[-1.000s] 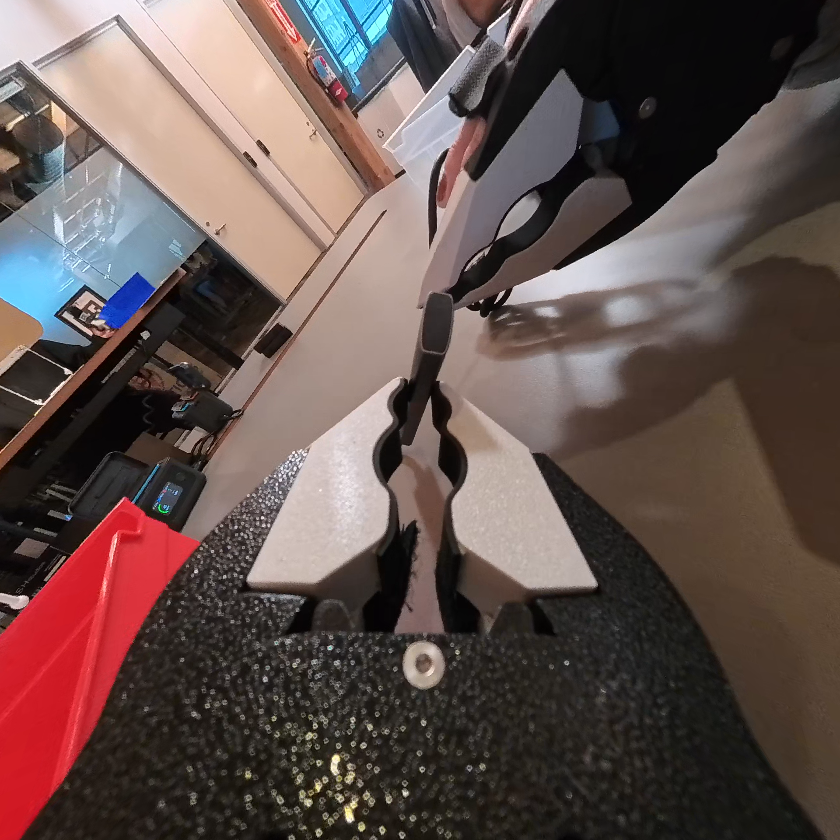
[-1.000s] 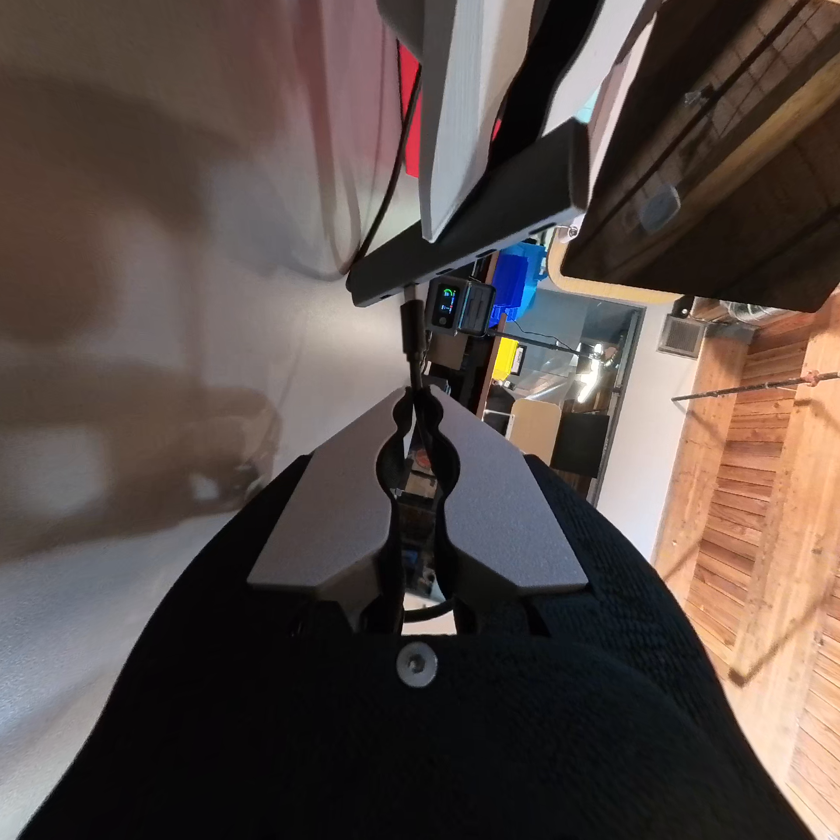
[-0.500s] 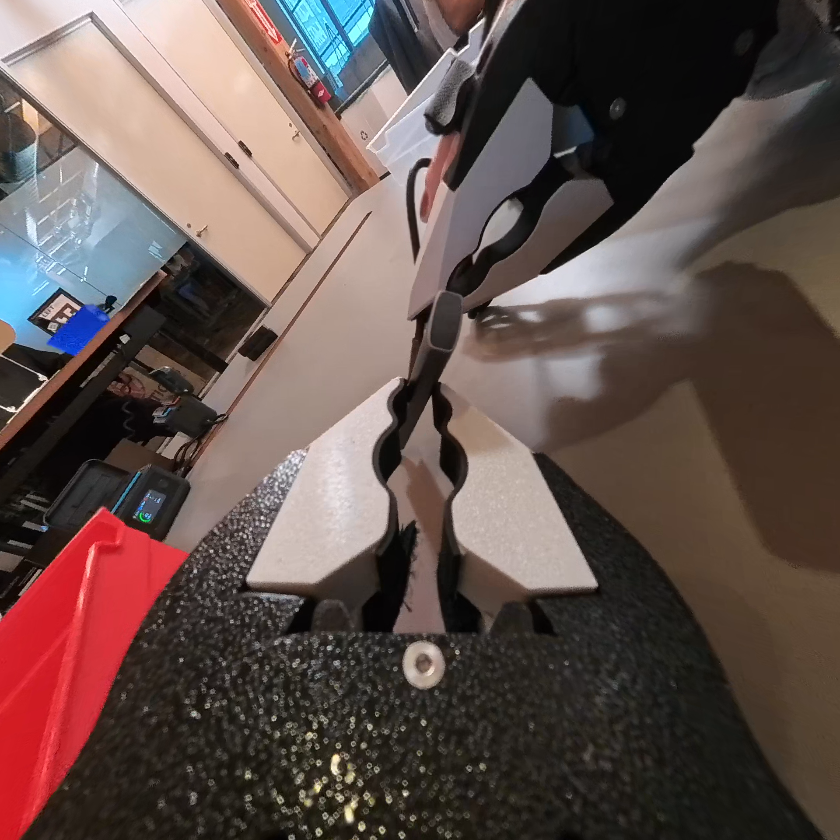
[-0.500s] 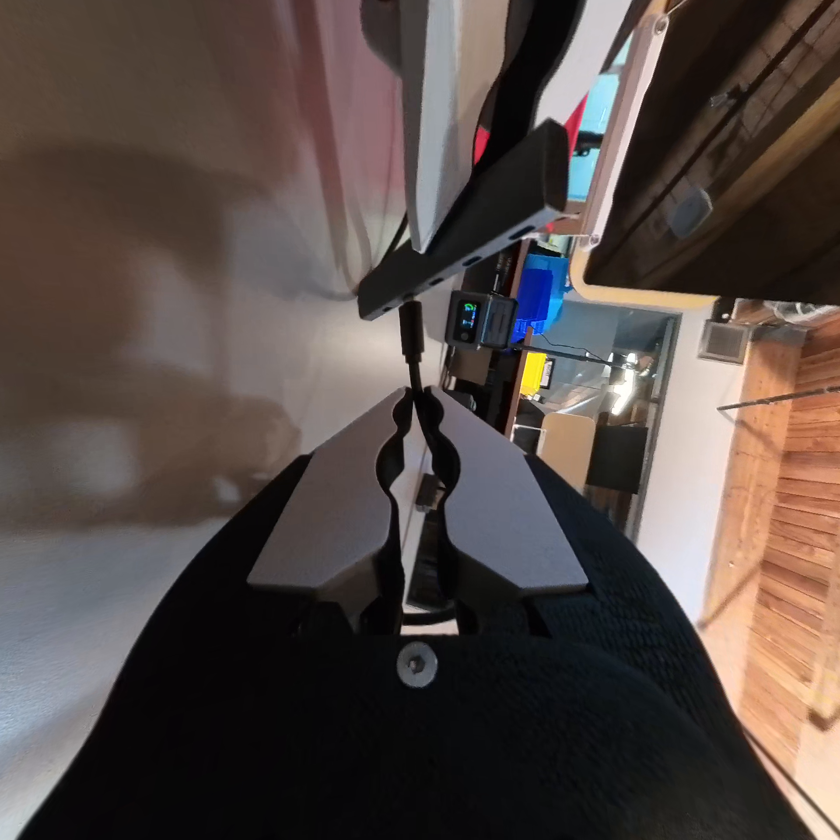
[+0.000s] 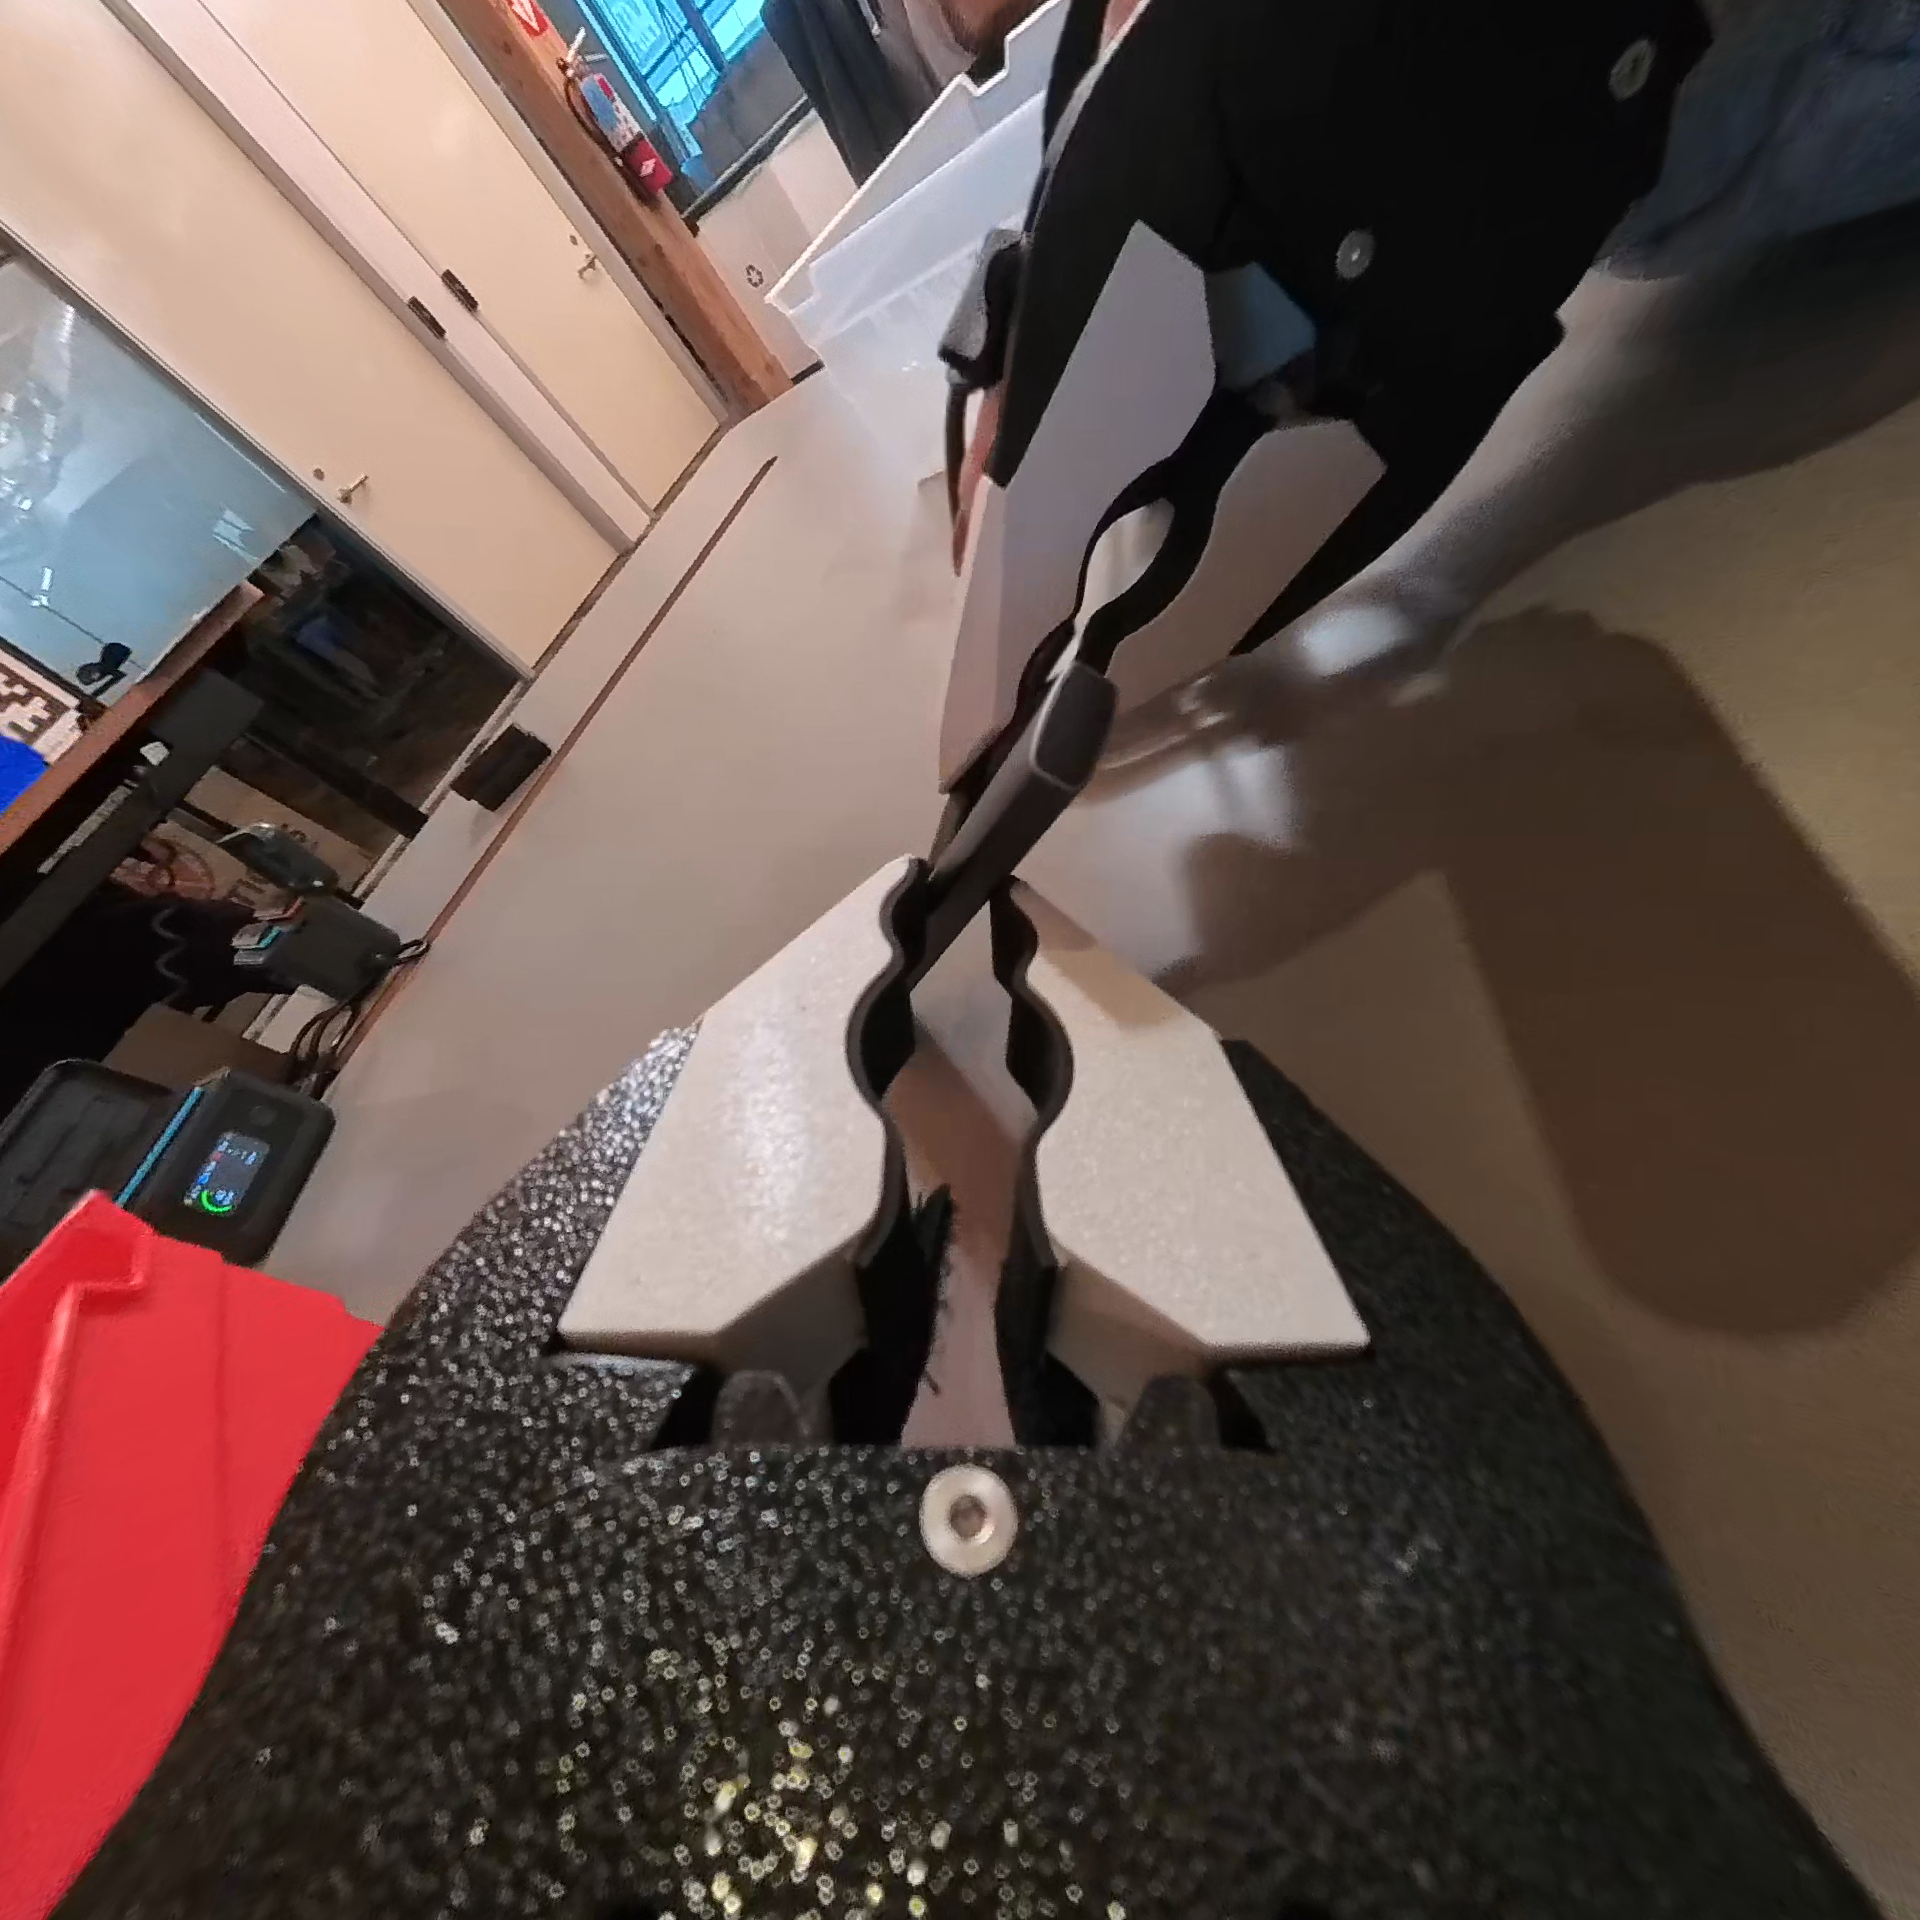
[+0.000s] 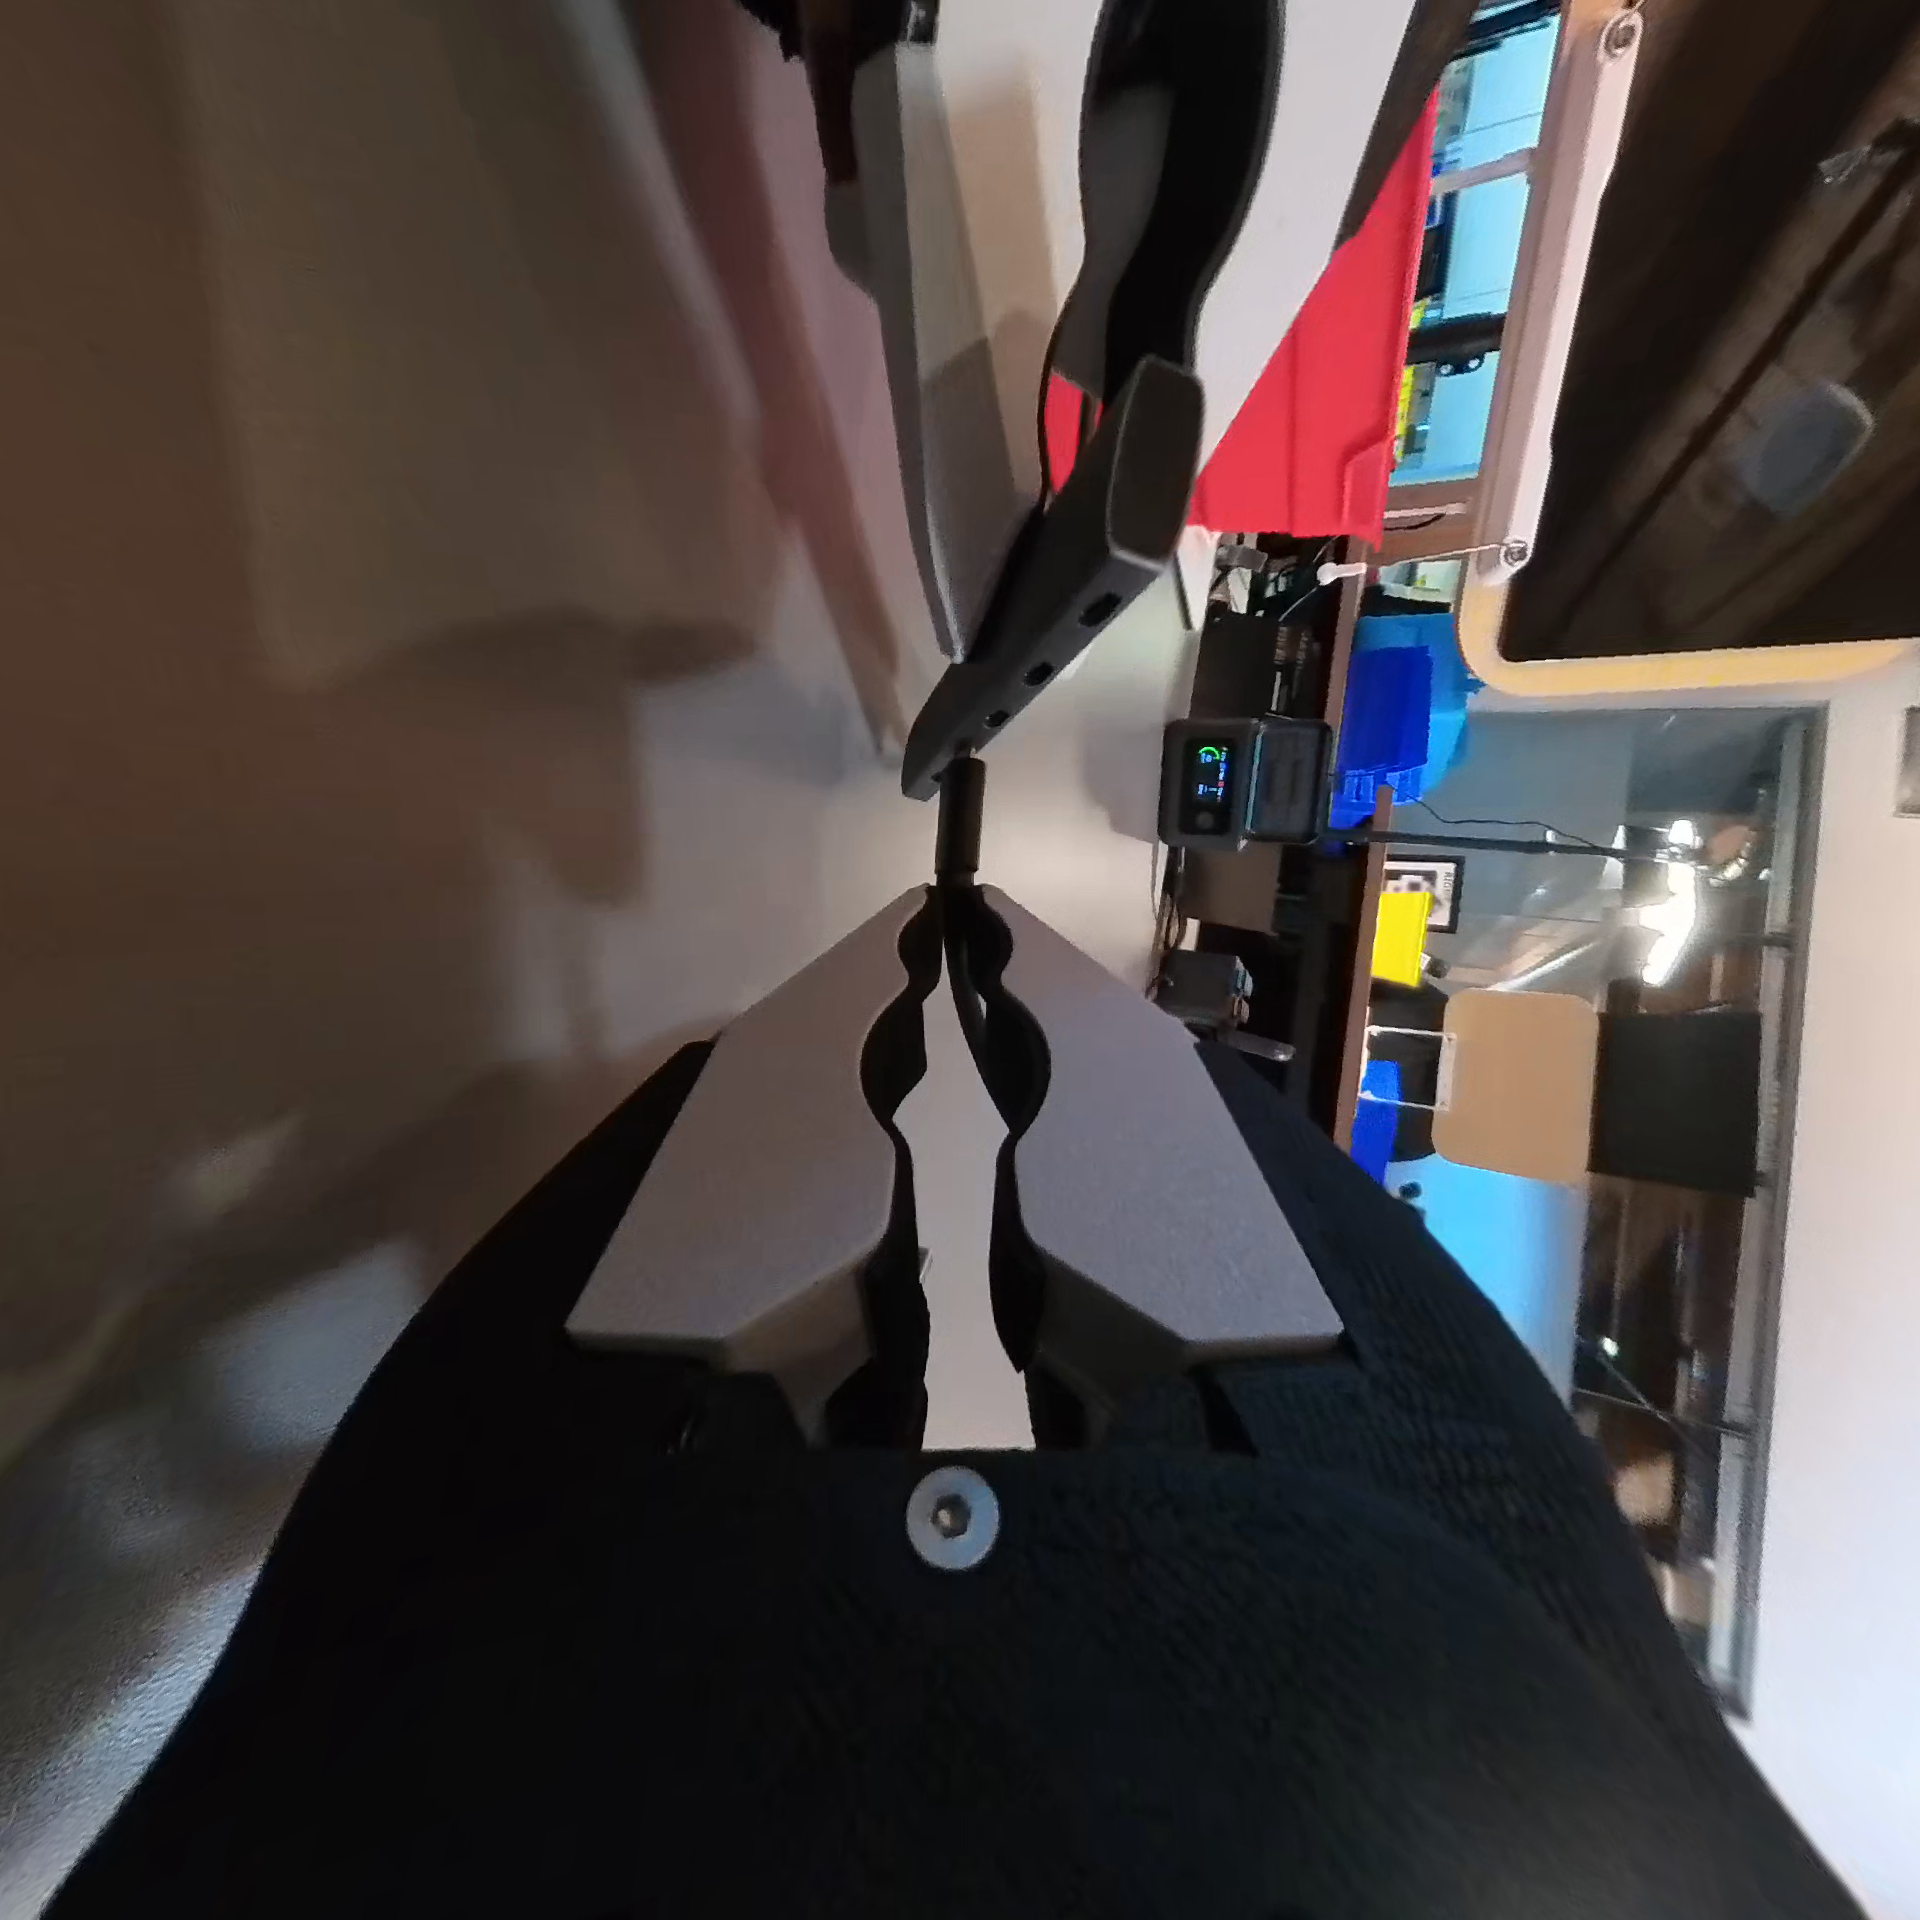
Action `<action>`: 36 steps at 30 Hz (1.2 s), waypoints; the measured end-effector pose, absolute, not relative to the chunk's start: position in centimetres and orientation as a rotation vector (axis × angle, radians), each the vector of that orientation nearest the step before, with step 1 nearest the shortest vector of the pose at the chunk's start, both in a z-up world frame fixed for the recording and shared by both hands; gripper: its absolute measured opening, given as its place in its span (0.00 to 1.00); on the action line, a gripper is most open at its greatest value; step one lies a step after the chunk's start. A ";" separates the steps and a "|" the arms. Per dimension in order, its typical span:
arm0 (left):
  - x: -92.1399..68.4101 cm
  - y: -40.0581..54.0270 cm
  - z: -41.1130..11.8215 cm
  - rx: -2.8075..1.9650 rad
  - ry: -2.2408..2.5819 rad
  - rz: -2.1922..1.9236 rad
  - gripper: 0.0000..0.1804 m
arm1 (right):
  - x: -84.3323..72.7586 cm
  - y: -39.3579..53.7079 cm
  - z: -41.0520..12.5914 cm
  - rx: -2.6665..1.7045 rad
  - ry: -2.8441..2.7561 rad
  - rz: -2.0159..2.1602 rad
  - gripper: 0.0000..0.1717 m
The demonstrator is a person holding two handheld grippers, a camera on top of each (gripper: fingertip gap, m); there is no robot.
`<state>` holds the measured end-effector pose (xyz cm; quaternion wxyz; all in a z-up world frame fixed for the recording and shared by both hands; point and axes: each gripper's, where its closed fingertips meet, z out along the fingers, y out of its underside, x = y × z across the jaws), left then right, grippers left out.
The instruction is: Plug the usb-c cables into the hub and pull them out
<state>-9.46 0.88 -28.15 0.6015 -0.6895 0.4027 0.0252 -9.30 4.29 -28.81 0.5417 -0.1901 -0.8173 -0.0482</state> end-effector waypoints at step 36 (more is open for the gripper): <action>-10.2 3.1 -29.5 -1.640 1.023 0.324 0.05 | -9.1 5.3 -28.5 -0.493 -1.933 -0.133 0.00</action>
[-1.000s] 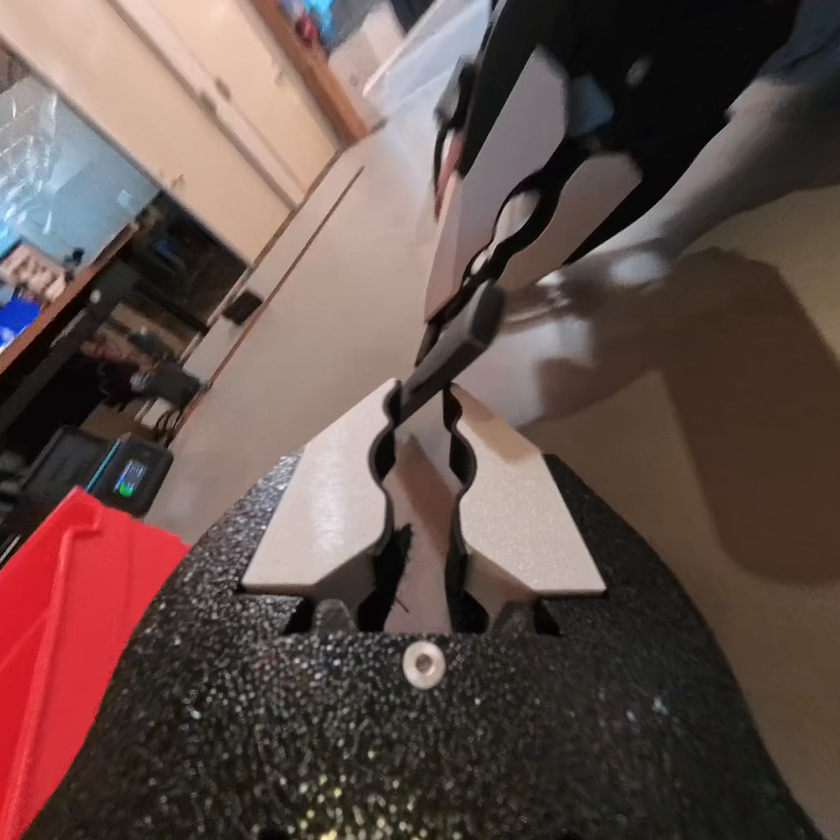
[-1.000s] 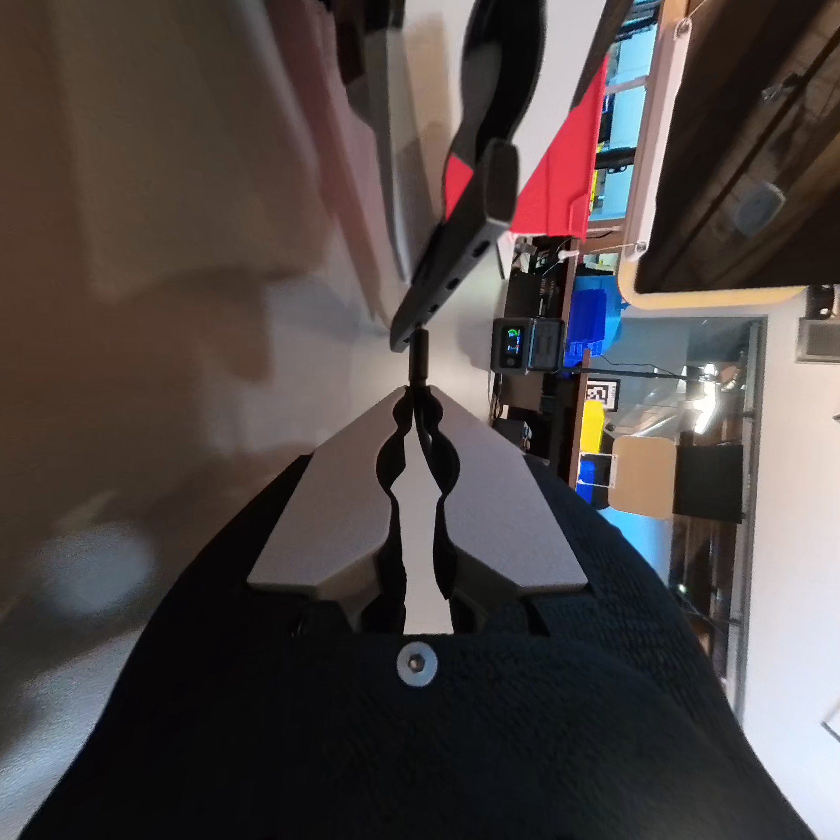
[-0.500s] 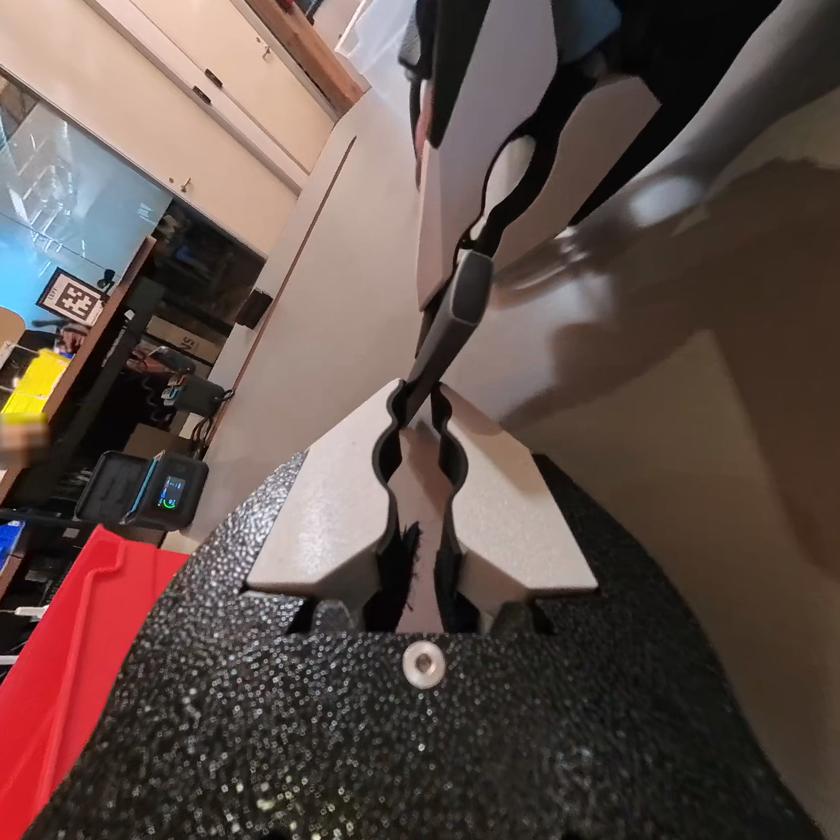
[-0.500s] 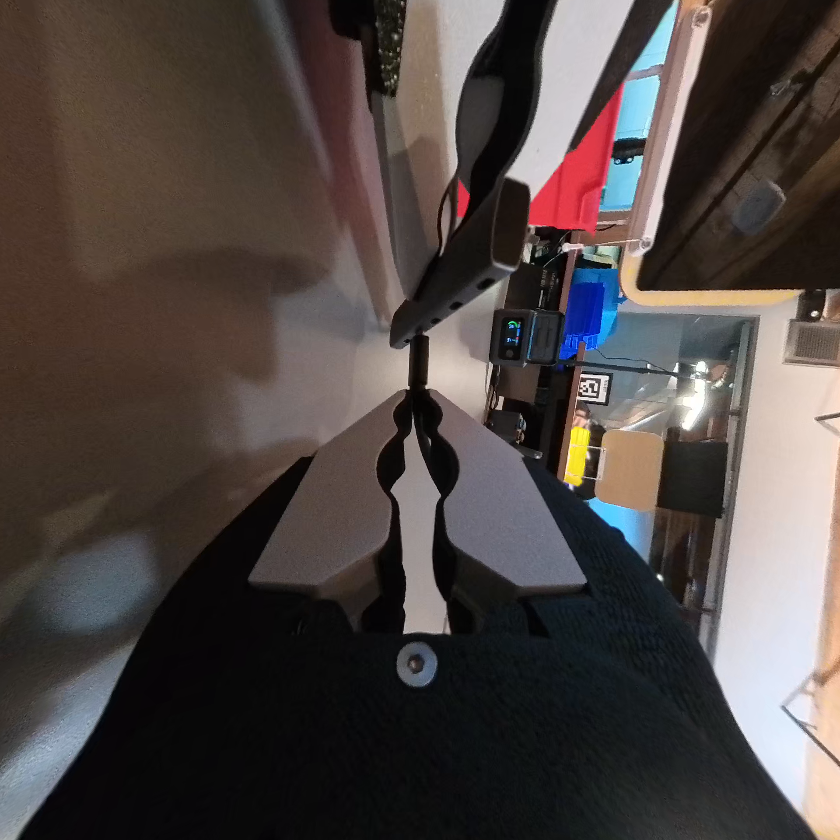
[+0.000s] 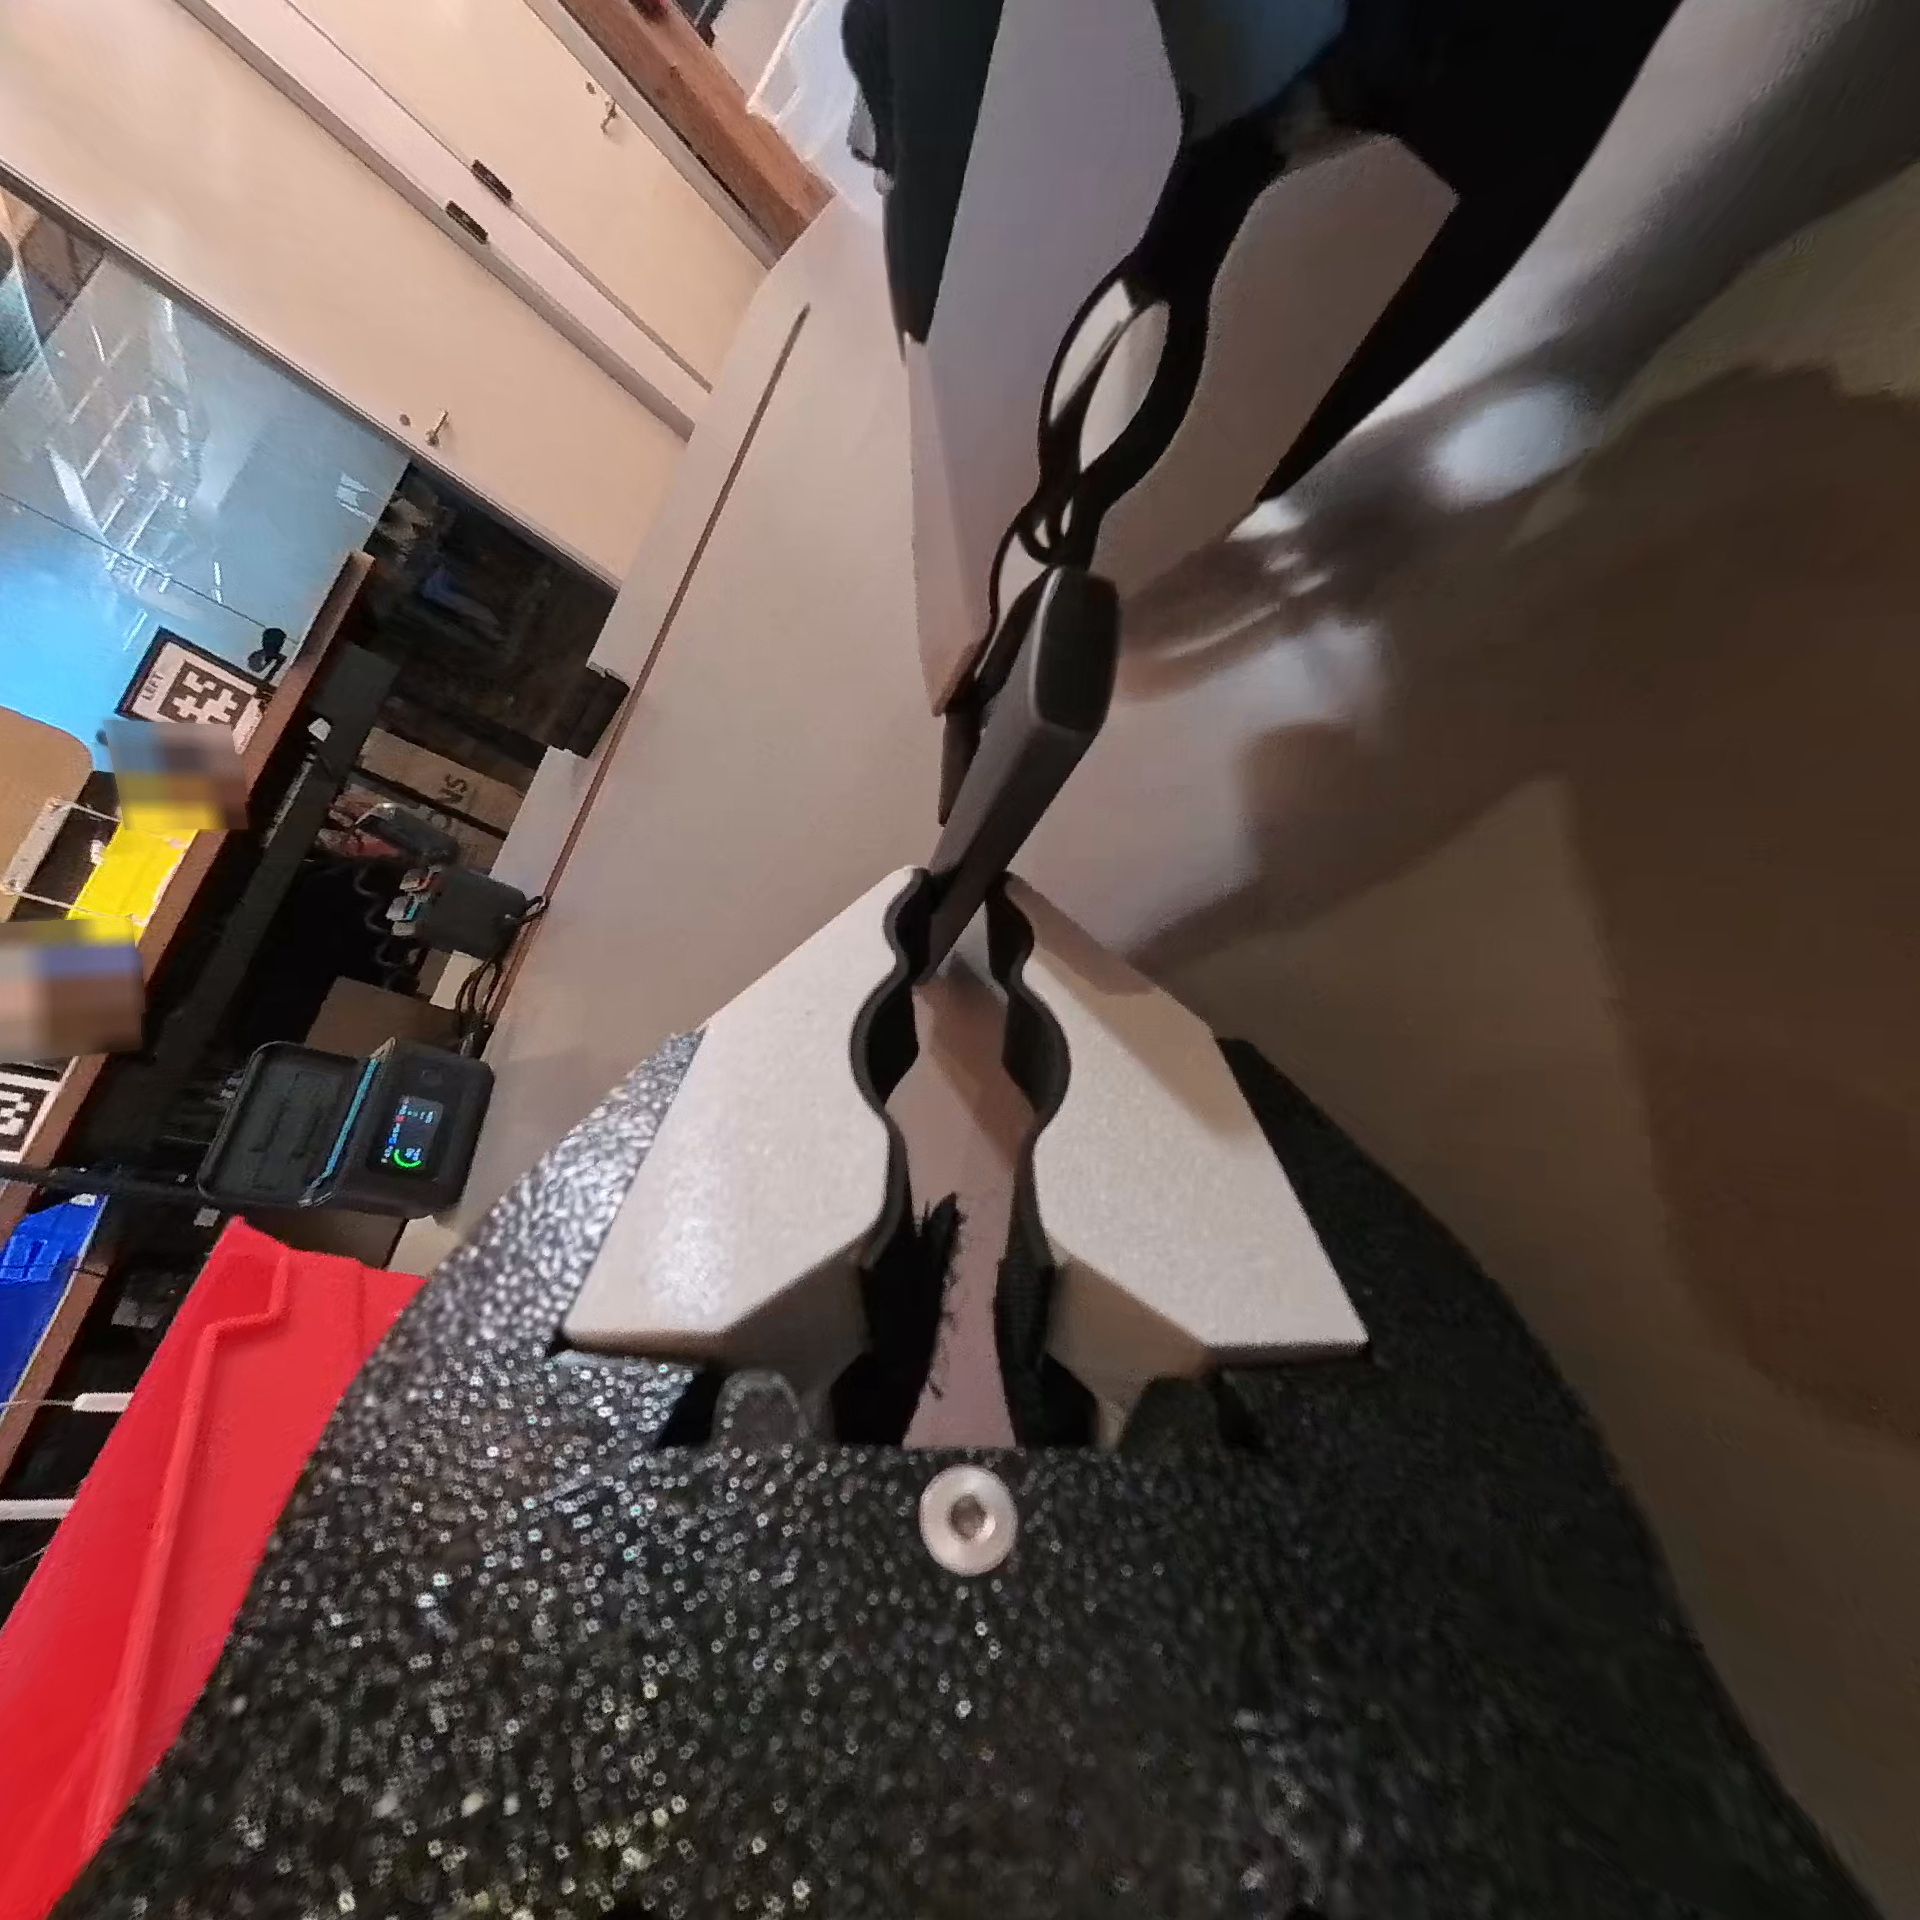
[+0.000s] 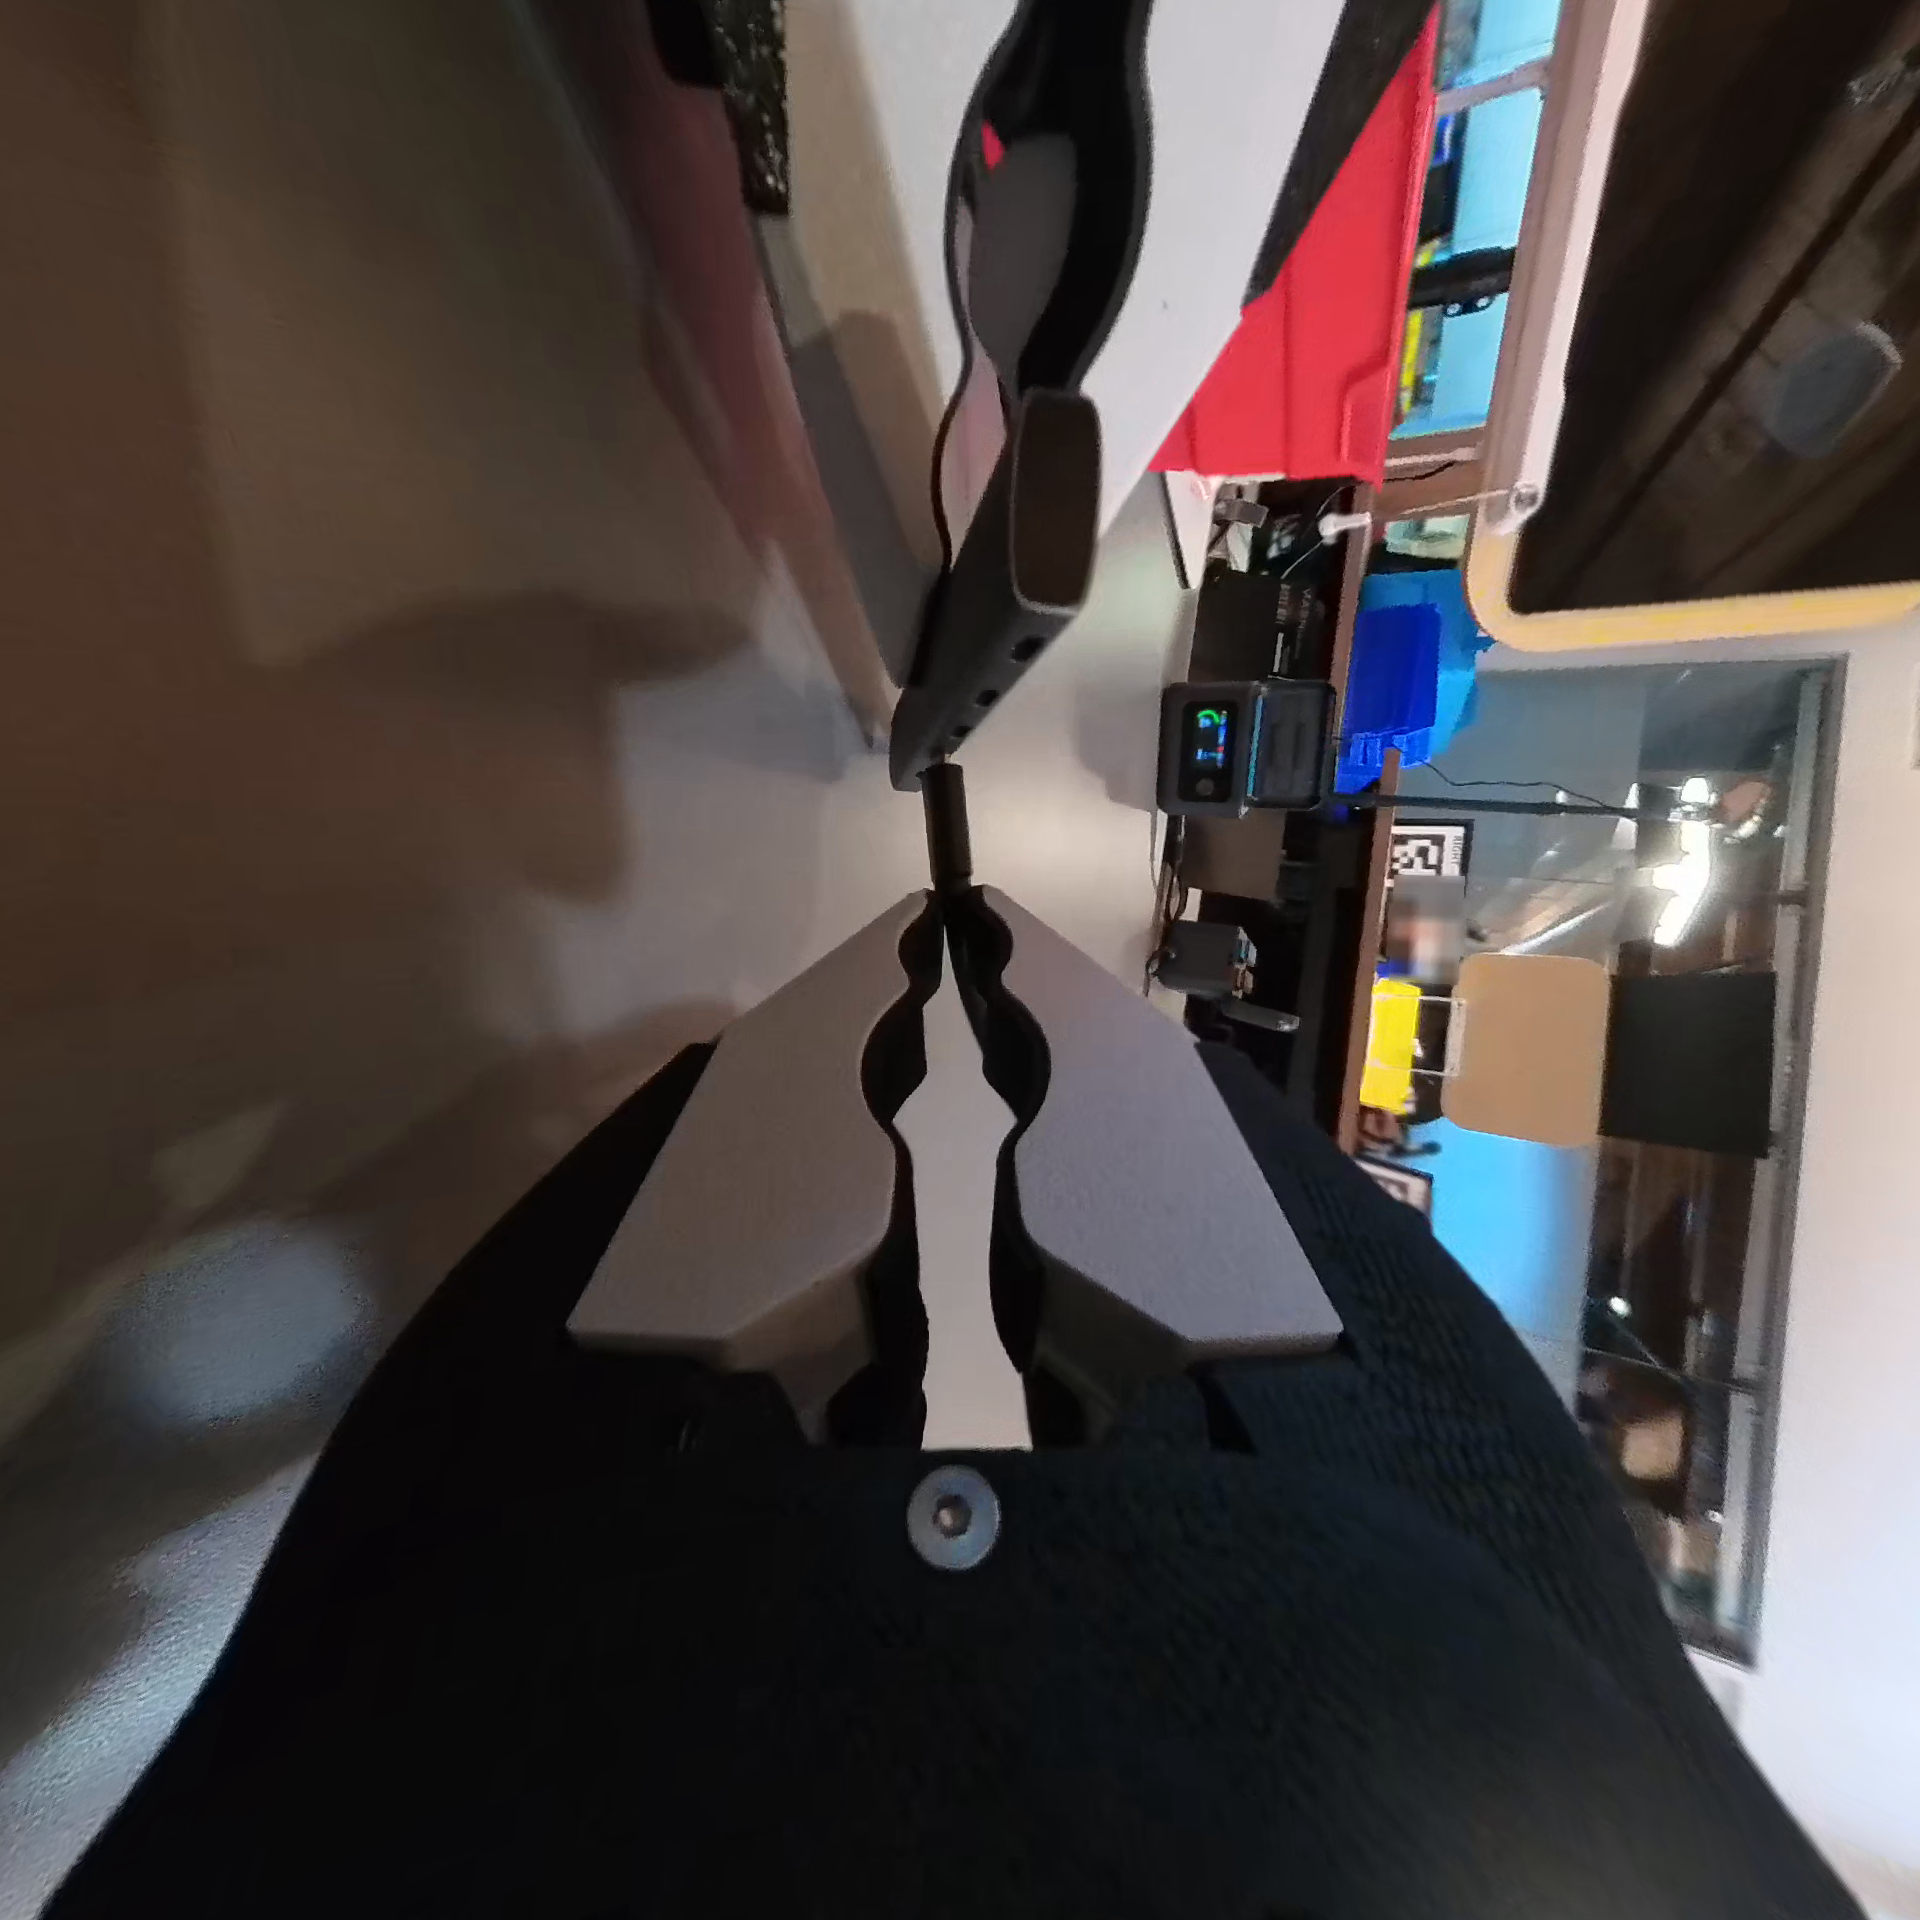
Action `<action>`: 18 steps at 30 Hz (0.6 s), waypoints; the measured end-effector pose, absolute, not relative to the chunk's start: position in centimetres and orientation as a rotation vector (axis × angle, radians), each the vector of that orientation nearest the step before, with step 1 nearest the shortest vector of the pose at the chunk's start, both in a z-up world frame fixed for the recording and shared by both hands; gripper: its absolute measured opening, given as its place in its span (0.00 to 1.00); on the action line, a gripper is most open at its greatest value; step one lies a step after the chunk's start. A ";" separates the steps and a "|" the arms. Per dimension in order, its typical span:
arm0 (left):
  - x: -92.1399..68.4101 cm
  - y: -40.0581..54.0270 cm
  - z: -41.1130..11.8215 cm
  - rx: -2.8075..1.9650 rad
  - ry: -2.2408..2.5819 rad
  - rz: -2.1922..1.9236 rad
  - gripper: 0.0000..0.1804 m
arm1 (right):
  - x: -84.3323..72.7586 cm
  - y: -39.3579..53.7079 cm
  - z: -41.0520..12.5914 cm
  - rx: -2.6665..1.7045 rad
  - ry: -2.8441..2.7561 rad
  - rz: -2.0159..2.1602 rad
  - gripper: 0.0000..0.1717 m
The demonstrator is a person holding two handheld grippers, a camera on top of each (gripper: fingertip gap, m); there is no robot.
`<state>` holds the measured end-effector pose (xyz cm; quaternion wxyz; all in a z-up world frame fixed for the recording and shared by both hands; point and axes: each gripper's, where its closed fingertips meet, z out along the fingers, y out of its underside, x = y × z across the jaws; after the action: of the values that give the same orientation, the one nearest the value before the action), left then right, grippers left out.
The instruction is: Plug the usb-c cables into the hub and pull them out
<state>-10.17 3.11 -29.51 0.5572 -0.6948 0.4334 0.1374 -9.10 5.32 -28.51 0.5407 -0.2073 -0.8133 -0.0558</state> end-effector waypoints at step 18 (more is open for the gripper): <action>-10.5 3.3 -29.5 -1.609 1.032 0.391 0.05 | -10.1 4.5 -28.9 -0.442 -1.920 -0.084 0.08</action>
<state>-10.47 3.32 -29.47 0.5607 -0.6829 0.4380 0.1659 -10.15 4.55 -28.92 0.5520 -0.1869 -0.8119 -0.0357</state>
